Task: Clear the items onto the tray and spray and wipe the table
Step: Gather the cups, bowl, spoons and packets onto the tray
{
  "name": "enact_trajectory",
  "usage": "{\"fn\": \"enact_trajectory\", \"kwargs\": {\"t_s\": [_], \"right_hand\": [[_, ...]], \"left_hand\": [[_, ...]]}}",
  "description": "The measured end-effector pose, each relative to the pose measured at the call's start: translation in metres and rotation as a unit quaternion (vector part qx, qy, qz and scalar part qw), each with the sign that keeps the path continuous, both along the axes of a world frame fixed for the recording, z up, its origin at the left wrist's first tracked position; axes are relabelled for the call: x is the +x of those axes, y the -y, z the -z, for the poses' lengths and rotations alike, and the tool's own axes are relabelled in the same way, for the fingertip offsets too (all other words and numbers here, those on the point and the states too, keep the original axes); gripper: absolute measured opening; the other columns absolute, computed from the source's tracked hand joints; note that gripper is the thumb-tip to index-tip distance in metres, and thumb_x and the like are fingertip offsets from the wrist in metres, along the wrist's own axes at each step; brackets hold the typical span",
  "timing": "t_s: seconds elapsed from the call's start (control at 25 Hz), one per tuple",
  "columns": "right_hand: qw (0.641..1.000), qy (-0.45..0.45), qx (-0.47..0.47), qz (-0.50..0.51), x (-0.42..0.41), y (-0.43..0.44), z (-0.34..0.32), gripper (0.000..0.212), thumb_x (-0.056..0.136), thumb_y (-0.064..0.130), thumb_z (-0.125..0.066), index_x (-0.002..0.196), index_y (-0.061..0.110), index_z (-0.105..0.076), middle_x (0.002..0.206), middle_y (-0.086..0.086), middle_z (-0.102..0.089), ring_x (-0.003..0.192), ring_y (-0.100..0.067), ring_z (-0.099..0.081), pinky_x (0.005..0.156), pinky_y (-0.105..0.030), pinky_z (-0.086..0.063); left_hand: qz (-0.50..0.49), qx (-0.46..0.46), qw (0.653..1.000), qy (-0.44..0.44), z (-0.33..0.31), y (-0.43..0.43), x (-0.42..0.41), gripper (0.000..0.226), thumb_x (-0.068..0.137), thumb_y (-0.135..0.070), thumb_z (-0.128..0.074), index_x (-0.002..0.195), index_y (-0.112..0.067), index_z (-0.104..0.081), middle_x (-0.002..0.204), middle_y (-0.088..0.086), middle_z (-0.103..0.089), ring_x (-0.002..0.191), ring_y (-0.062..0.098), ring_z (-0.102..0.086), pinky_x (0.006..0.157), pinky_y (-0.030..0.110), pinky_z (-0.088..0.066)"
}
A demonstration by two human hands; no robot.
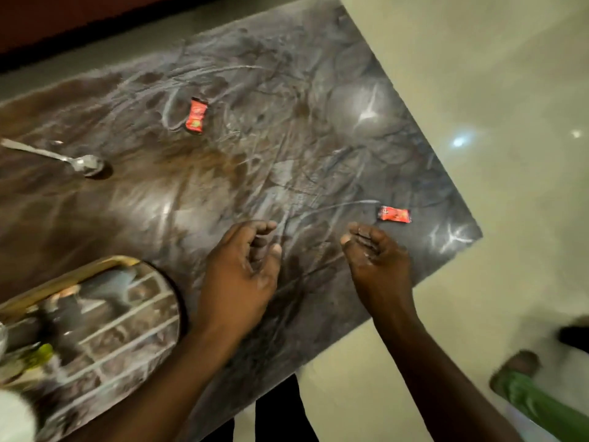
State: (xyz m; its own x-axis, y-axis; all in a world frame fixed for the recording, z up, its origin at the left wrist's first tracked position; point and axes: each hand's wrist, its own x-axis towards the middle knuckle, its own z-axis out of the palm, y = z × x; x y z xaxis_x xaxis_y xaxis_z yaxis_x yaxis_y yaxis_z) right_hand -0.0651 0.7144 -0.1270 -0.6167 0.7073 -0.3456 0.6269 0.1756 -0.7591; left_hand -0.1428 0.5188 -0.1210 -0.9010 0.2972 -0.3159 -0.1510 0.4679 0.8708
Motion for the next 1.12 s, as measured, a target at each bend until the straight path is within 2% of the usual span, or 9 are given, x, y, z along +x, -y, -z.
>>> {"fn": "enact_trajectory", "kwargs": {"t_s": [0.12,0.24,0.28,0.44,0.64,0.76,0.88,1.0,1.12], "right_hand": [[0.997,0.010,0.030,0.067,0.013,-0.049,0.003,0.014,0.095,0.027,-0.075,0.109,0.028,-0.077,0.105,0.009,-0.080,0.098,-0.009,-0.075,0.099,-0.032,-0.058],[0.991,0.040,0.079,0.100,0.020,-0.088,0.009,0.026,0.094,0.029,-0.073,0.120,0.026,-0.075,0.108,0.013,-0.075,0.091,-0.002,-0.069,0.082,0.002,-0.045],[0.991,0.043,0.081,0.102,0.019,-0.097,0.012,0.026,0.094,0.028,-0.073,0.120,0.026,-0.074,0.106,0.014,-0.073,0.090,-0.003,-0.069,0.080,0.002,-0.044],[0.995,0.042,0.086,0.036,0.006,-0.115,0.025,0.026,0.095,0.028,-0.076,0.120,0.022,-0.074,0.105,0.009,-0.075,0.095,-0.011,-0.072,0.090,-0.027,-0.056],[0.996,0.082,0.004,-0.040,-0.007,-0.117,0.028,0.017,0.094,0.024,-0.078,0.111,0.023,-0.073,0.089,0.005,-0.078,0.075,-0.007,-0.074,0.076,-0.036,-0.064],[0.995,0.047,-0.072,-0.053,-0.007,-0.090,0.020,0.007,0.096,0.024,-0.077,0.100,0.017,-0.077,0.082,-0.003,-0.078,0.078,-0.024,-0.077,0.077,-0.051,-0.065],[0.992,-0.020,-0.113,-0.042,-0.011,-0.041,0.006,0.014,0.097,0.024,-0.076,0.084,0.026,-0.082,0.075,0.004,-0.080,0.069,-0.008,-0.075,0.063,-0.031,-0.060],[0.979,-0.045,-0.157,-0.122,-0.022,0.029,-0.006,0.026,0.098,0.019,-0.075,0.078,0.033,-0.084,0.069,0.018,-0.077,0.063,0.009,-0.070,0.062,-0.006,-0.048],[0.958,-0.022,-0.231,-0.170,-0.033,0.103,-0.006,0.015,0.093,0.013,-0.079,0.082,0.020,-0.087,0.076,0.009,-0.081,0.071,0.000,-0.075,0.069,-0.011,-0.053]], "left_hand": [[0.030,0.014,0.999,0.010,0.009,-0.062,-0.001,0.028,0.099,-0.023,-0.070,0.127,-0.023,-0.071,0.120,-0.001,-0.071,0.101,0.011,-0.071,0.090,0.030,-0.061],[0.088,0.024,0.996,0.011,0.014,-0.116,0.001,0.040,0.098,-0.021,-0.067,0.138,-0.016,-0.068,0.120,0.004,-0.072,0.103,0.015,-0.071,0.091,0.024,-0.059],[0.104,0.024,0.994,0.017,0.016,-0.134,0.000,0.042,0.100,-0.017,-0.067,0.142,-0.016,-0.066,0.122,0.005,-0.072,0.104,0.015,-0.070,0.092,0.022,-0.058],[0.144,-0.009,0.988,0.055,0.024,-0.188,-0.008,0.048,0.103,-0.014,-0.064,0.151,-0.015,-0.059,0.130,0.006,-0.073,0.103,0.015,-0.071,0.094,0.029,-0.059],[0.123,-0.006,0.987,0.103,0.030,-0.196,-0.012,0.045,0.101,-0.009,-0.067,0.145,-0.016,-0.062,0.134,0.001,-0.070,0.109,0.012,-0.069,0.100,0.029,-0.057],[0.057,0.005,0.989,0.140,0.028,-0.167,-0.014,0.040,0.100,-0.007,-0.068,0.140,-0.015,-0.066,0.121,-0.002,-0.070,0.103,0.011,-0.068,0.097,0.030,-0.059],[-0.041,0.038,0.981,0.185,0.017,-0.114,-0.010,0.022,0.102,-0.013,-0.070,0.124,-0.010,-0.074,0.101,0.000,-0.076,0.090,0.015,-0.073,0.085,0.028,-0.060],[-0.146,0.079,0.964,0.208,0.001,-0.035,0.005,0.012,0.102,-0.011,-0.070,0.099,-0.013,-0.082,0.084,-0.001,-0.082,0.076,0.007,-0.073,0.073,0.022,-0.058],[-0.260,0.093,0.942,0.192,-0.008,0.045,0.025,0.010,0.099,-0.007,-0.073,0.100,-0.012,-0.082,0.091,0.002,-0.086,0.083,0.010,-0.077,0.076,0.021,-0.062]]}}
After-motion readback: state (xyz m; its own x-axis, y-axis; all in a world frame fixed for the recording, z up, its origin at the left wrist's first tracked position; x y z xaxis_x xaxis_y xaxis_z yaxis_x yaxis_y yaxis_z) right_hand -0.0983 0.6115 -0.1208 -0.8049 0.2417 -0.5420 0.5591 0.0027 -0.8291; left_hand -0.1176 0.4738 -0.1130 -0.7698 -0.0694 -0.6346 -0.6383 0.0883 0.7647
